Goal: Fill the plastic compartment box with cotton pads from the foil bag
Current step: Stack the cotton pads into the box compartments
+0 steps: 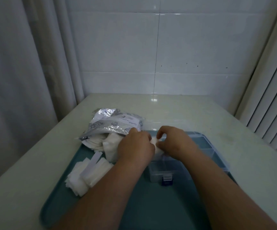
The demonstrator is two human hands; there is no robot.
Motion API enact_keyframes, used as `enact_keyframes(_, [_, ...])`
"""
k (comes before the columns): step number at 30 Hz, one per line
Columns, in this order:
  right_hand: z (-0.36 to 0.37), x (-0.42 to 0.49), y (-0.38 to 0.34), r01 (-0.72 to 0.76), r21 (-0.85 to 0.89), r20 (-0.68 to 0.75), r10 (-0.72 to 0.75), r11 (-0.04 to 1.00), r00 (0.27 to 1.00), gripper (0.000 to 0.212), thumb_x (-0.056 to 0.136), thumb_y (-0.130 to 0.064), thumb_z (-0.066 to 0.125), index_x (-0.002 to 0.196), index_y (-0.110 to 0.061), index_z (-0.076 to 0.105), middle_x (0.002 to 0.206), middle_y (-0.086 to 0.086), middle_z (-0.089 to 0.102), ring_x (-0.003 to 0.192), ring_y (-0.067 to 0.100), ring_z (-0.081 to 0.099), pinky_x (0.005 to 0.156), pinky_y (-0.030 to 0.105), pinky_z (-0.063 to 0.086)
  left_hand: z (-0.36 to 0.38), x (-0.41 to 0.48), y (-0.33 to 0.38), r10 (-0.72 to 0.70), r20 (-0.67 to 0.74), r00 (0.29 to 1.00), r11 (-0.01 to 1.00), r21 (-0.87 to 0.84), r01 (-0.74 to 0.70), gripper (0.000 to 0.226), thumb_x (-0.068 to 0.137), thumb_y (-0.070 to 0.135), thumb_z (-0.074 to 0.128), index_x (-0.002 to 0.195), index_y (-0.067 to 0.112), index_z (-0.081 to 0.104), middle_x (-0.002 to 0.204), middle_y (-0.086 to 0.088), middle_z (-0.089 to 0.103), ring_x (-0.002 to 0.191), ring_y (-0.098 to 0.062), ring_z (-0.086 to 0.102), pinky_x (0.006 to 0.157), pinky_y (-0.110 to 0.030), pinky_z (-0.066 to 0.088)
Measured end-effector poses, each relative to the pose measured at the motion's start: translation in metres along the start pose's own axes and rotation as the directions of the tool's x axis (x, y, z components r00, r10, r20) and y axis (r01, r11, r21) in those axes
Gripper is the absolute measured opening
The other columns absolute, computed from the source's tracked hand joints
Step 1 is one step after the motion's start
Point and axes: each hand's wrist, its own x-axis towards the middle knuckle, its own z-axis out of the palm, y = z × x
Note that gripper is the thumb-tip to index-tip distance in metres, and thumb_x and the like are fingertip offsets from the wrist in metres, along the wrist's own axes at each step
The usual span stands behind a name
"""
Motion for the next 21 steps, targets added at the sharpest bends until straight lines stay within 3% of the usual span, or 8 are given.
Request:
enact_keyframes(4, [0.000,-0.003,0.000,-0.001,-0.016,-0.005,0.001,1.000,1.000,0.019,0.089,-0.022,0.065,0.103,-0.027,0.053,0.097,0.002,0.060,0.073,0.017,0.063,0.073,0.035,0.060,0.000,-0.002,-0.001,0.040,-0.008,0.999,0.999,-0.023,-0.040,0.033,0.093,0.030,0.053,0.124,0.030,0.063,0.123,-0.003,0.051,0.101,-0.020,0.057,0.071,-0.026,0.034])
enact_keyframes(7, [-0.004,-0.002,-0.004,-0.001,-0.038,0.003,0.001,0.999,1.000,0.013,0.090,-0.023,0.063,0.103,-0.026,0.061,0.106,0.003,0.061,0.083,0.017,0.062,0.079,0.034,0.058,0.002,-0.001,-0.003,0.062,-0.038,0.997,0.997,-0.049,-0.064,0.031,0.093,0.033,0.056,0.122,0.028,0.064,0.119,-0.001,0.054,0.100,-0.018,0.057,0.074,-0.024,0.035])
enact_keyframes(10, [-0.006,-0.001,-0.005,-0.021,-0.135,0.062,0.030,0.991,0.998,0.024,0.091,-0.020,0.061,0.114,-0.019,0.067,0.119,0.006,0.063,0.102,0.022,0.062,0.091,0.035,0.053,0.005,0.000,-0.003,0.089,-0.044,0.995,0.992,-0.082,-0.092,0.031,0.094,0.029,0.057,0.124,0.024,0.065,0.120,-0.001,0.056,0.104,-0.017,0.058,0.077,-0.021,0.036])
enact_keyframes(13, [-0.005,0.001,-0.004,-0.017,-0.127,0.031,0.021,0.992,0.999,0.023,0.089,-0.017,0.062,0.110,-0.019,0.070,0.114,0.004,0.067,0.101,0.021,0.063,0.086,0.032,0.053,0.007,0.000,-0.003,0.133,-0.054,0.990,0.986,-0.092,-0.137,0.029,0.094,0.023,0.057,0.122,0.022,0.067,0.125,0.001,0.054,0.105,-0.015,0.058,0.080,-0.020,0.038])
enact_keyframes(15, [-0.006,-0.001,-0.006,-0.031,-0.184,0.081,0.047,0.982,0.996,0.030,0.089,-0.016,0.064,0.119,-0.018,0.067,0.121,0.006,0.064,0.106,0.022,0.062,0.094,0.035,0.052,0.008,0.001,-0.004,0.154,-0.076,0.985,0.984,-0.075,-0.160,0.029,0.093,0.022,0.057,0.120,0.022,0.067,0.126,0.004,0.052,0.103,-0.014,0.058,0.079,-0.020,0.039])
enact_keyframes(19, [-0.009,-0.008,0.001,0.031,-0.100,0.062,-0.025,0.994,0.998,0.026,0.094,-0.026,0.057,0.117,-0.023,0.068,0.120,0.005,0.066,0.103,0.020,0.062,0.094,0.035,0.052,0.005,-0.001,-0.003,0.093,-0.035,0.995,0.996,-0.013,-0.093,0.028,0.093,0.027,0.053,0.117,0.025,0.069,0.118,-0.001,0.059,0.100,-0.019,0.060,0.073,-0.025,0.039])
enact_keyframes(21, [-0.010,-0.010,0.006,0.043,-0.111,0.092,-0.033,0.993,0.995,0.029,0.093,-0.032,0.058,0.120,-0.027,0.067,0.122,0.004,0.066,0.103,0.018,0.062,0.095,0.034,0.050,0.005,0.000,-0.002,0.051,0.032,0.998,0.998,-0.032,-0.050,0.029,0.092,0.026,0.052,0.115,0.023,0.070,0.115,-0.003,0.067,0.102,-0.020,0.061,0.079,-0.028,0.044])
